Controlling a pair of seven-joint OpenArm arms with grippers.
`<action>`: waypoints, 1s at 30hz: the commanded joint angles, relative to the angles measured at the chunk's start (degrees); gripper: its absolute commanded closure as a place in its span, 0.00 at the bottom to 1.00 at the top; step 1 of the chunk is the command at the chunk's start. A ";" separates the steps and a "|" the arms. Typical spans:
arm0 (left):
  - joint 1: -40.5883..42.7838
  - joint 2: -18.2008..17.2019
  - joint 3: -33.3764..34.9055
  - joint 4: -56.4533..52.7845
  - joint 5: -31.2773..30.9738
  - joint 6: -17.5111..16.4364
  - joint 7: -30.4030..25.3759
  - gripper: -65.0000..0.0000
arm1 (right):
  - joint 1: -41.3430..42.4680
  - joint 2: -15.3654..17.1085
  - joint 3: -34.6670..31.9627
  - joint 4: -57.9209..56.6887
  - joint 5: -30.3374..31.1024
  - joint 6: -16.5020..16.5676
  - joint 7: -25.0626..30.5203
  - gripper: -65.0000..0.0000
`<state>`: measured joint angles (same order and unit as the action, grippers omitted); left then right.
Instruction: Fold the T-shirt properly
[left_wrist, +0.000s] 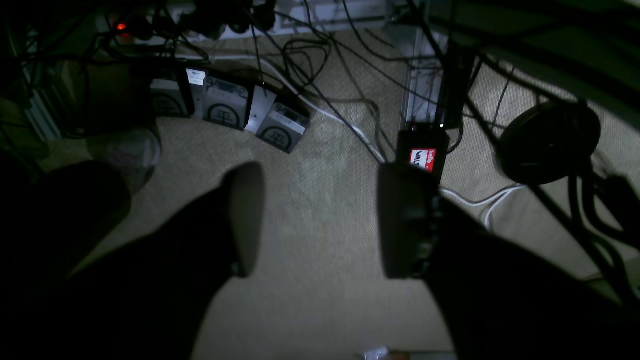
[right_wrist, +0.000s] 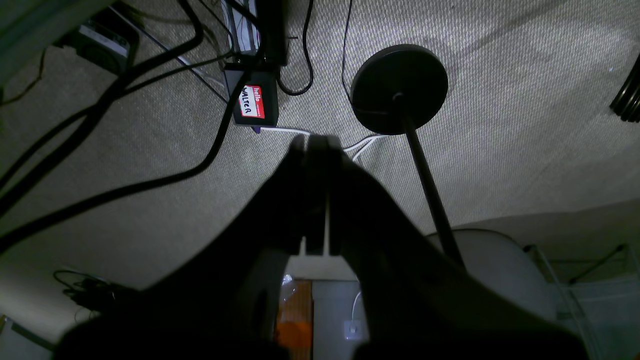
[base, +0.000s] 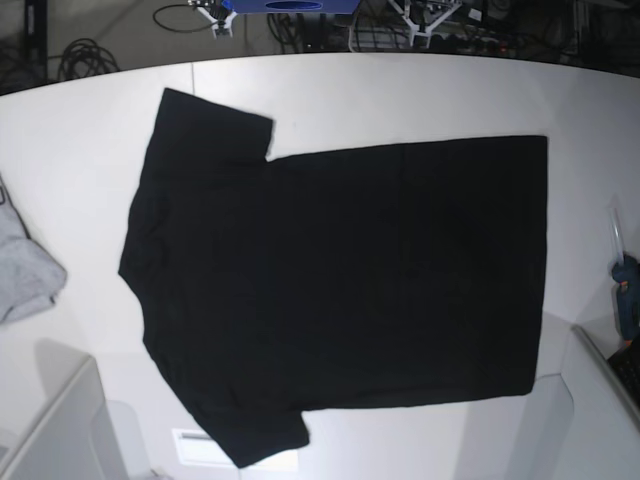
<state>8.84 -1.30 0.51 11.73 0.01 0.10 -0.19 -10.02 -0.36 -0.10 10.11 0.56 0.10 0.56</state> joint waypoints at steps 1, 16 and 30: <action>1.22 -0.06 -0.03 1.50 0.03 0.30 0.05 0.58 | -0.40 -0.03 -0.03 -0.04 -0.25 0.39 -0.16 1.00; 2.54 -0.15 -0.65 2.65 0.03 0.21 0.05 1.00 | -0.22 0.14 -0.12 -0.04 -0.34 0.39 -0.34 1.00; 3.95 -0.15 0.15 2.82 0.65 0.21 0.32 1.00 | -0.22 0.93 -0.12 -0.13 -0.34 0.30 -0.51 1.00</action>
<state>11.90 -1.32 0.67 14.63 0.27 0.16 -0.03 -9.91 0.03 -0.12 10.07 0.36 0.10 0.30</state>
